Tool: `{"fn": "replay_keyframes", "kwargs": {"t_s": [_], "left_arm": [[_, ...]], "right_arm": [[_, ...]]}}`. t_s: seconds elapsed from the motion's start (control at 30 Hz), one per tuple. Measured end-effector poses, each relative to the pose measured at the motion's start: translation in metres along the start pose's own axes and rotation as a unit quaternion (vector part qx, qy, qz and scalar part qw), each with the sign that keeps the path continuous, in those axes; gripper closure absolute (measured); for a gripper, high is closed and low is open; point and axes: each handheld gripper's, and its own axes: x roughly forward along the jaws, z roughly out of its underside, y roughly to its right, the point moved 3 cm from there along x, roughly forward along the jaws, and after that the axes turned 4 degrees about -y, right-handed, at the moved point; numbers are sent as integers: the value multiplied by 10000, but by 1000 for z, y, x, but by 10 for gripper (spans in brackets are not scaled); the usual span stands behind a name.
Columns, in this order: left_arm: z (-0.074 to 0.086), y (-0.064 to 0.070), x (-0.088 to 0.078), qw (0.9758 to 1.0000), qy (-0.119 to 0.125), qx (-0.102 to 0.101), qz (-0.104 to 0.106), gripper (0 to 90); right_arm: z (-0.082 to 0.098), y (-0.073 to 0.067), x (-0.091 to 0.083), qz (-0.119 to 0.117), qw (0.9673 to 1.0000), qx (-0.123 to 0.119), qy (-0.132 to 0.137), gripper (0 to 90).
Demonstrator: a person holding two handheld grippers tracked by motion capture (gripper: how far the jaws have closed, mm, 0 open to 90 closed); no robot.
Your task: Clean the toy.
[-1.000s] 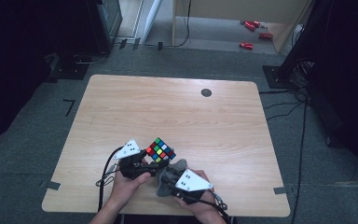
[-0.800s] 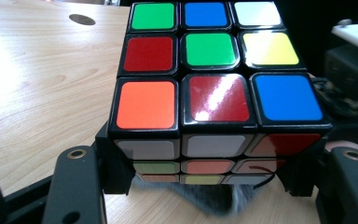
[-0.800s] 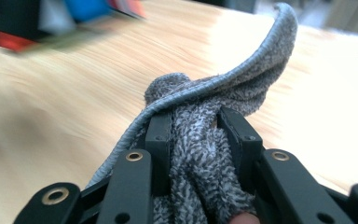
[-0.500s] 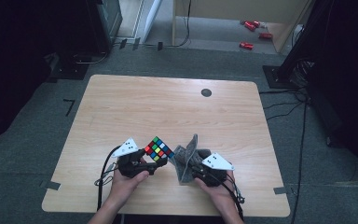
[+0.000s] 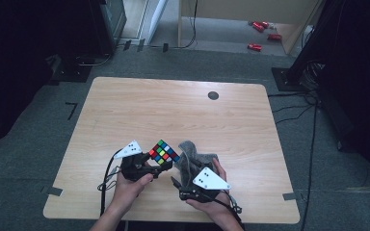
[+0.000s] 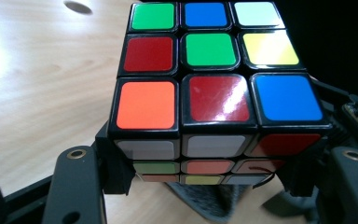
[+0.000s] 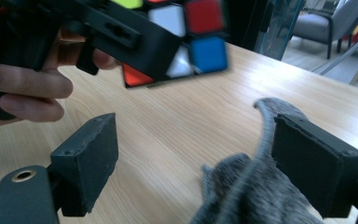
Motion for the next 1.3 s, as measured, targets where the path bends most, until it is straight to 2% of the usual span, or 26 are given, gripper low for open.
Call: {"fn": "replay_keyframes", "kwargs": {"t_s": [0.1, 0.23, 0.33, 0.4, 0.5, 0.67, 0.77, 0.93, 1.0, 1.03, 1.1, 1.17, 1.23, 1.3], "left_arm": [[1, 6, 6, 9998, -146, 38, 120, 347], [2, 11, 13, 9990, -362, -29, 255, 347], [4, 13, 17, 9979, -524, -99, 358, 347], [5, 14, 19, 9973, -574, -146, 443, 347], [4, 13, 20, 9967, -598, -192, 505, 346], [3, 12, 17, 9969, -504, -122, 592, 316], [0, 10, 12, 9977, -304, -48, 608, 308], [-4, 5, 1, 9986, 22, 257, 462, 287], [-4, 3, -2, 9982, 124, 469, 352, 273], [-4, 3, -2, 9975, 165, 637, 266, 276], [-1, 2, -1, 9945, 156, 1037, 36, 278], [3, 3, 2, 9893, 79, 1441, -200, 279], [7, 5, 7, 9827, 26, 1800, -439, 262], [12, 9, 11, 9728, -7, 2228, -634, 251]], "right_arm": [[1, -6, 6, 241, 9994, -224, 110, 146], [1, -8, 8, 322, 9986, -320, 288, 156], [-1, -9, 7, 431, 9976, -396, 381, 199], [-1, -9, 6, 506, 9967, -453, 439, 262], [0, -11, 6, 465, 9958, -596, 520, 322], [1, -9, 3, 454, 9961, -572, 492, 346], [1, -6, 2, 438, 9968, -525, 414, 346], [3, 9, -3, 513, 9984, -138, 198, 347], [4, 17, -6, 528, 9985, 60, 130, 347], [4, 21, -8, 492, 9985, 178, 129, 347], [1, 28, -13, 373, 9986, 351, 122, 347], [-2, 32, -17, 271, 9982, 519, 86, 347], [-5, 35, -20, 171, 9975, 691, 23, 346], [-7, 36, -22, 65, 9962, 863, -38, 346]]}}
